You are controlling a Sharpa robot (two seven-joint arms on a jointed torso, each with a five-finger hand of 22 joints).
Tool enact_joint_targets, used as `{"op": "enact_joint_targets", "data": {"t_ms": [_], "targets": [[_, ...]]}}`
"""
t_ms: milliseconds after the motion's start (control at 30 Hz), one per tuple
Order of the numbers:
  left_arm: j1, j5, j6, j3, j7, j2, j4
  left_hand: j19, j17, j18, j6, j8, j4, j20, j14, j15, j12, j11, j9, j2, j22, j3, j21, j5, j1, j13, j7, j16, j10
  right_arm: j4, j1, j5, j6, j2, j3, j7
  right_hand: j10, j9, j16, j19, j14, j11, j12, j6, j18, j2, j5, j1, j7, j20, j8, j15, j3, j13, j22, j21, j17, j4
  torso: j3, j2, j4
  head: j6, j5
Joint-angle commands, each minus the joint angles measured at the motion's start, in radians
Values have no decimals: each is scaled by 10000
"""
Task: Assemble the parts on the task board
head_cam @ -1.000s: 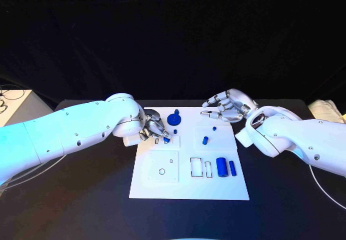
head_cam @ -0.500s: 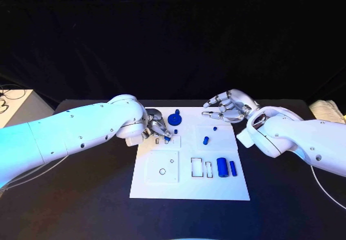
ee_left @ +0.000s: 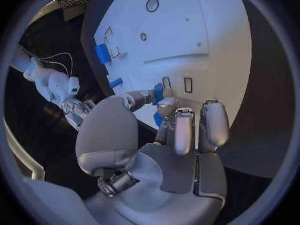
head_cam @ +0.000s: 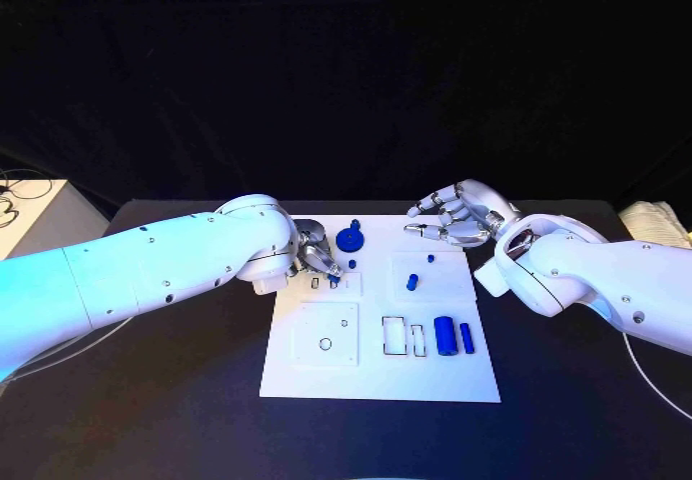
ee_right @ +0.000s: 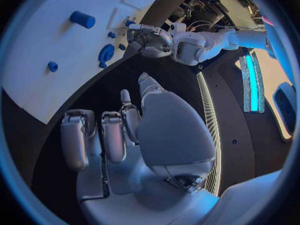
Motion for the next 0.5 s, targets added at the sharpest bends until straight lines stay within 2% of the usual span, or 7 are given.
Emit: {"op": "enact_joint_targets", "data": {"t_ms": [33, 167, 233, 500], "targets": [[-10, -343, -104, -19, -70, 6, 67, 82, 1161, -109, 308, 49, -1688, 19, 677, -72, -13, 3, 6, 131, 19, 1662, 69, 46, 50, -22, -207, 42, 44, 5, 0, -77, 159, -3, 4, 48, -72, 12, -17, 463, 748, 1, -56, -90, 37, 16, 59, -3, 12, 4, 21, 38, 52, 562, 1928, -34, 1365, -12, -8, 5, 5, -15, 28], [-19, -362, -63, -38, -89, -37, 114, 81, 1204, -108, 316, 54, -1714, 15, 689, -75, 20, 1, 10, 135, 18, 1687, 70, 76, 46, 34, -209, 61, 70, 4, 0, -77, 159, -3, 4, 64, -70, 12, -15, 466, 749, 2, -55, -95, 35, 11, 64, -13, 13, 5, 21, 38, 49, 562, 1932, -30, 1370, -8, -7, 11, -5, -9, 36], [-23, -367, -53, -44, -94, -46, 122, 101, 1313, -114, 369, 81, -1823, -4, 719, -85, 63, -10, 32, 92, 57, 1770, 97, 488, -74, 100, -215, 111, 124, 4, 0, -77, 160, -3, 4, 71, -69, 14, -14, 468, 750, 4, -55, -102, 35, -5, 102, -43, 13, 6, 23, 39, 38, 562, 1934, -28, 1373, 0, -13, 11, -2, -9, 29], [-67, -392, 21, -61, -109, -30, 115, 105, 1349, -115, 384, 87, -1853, -8, 729, -89, 67, -14, 37, 89, 68, 1783, 104, 584, -105, 107, -221, 127, 135, 3, 0, -77, 187, 5, 4, 68, -67, 15, -15, 466, 750, 5, -51, -104, 35, -11, 125, -57, 14, 6, 24, 40, 34, 565, 1933, -31, 1371, 5, -16, 16, -6, -32, 37]]}}
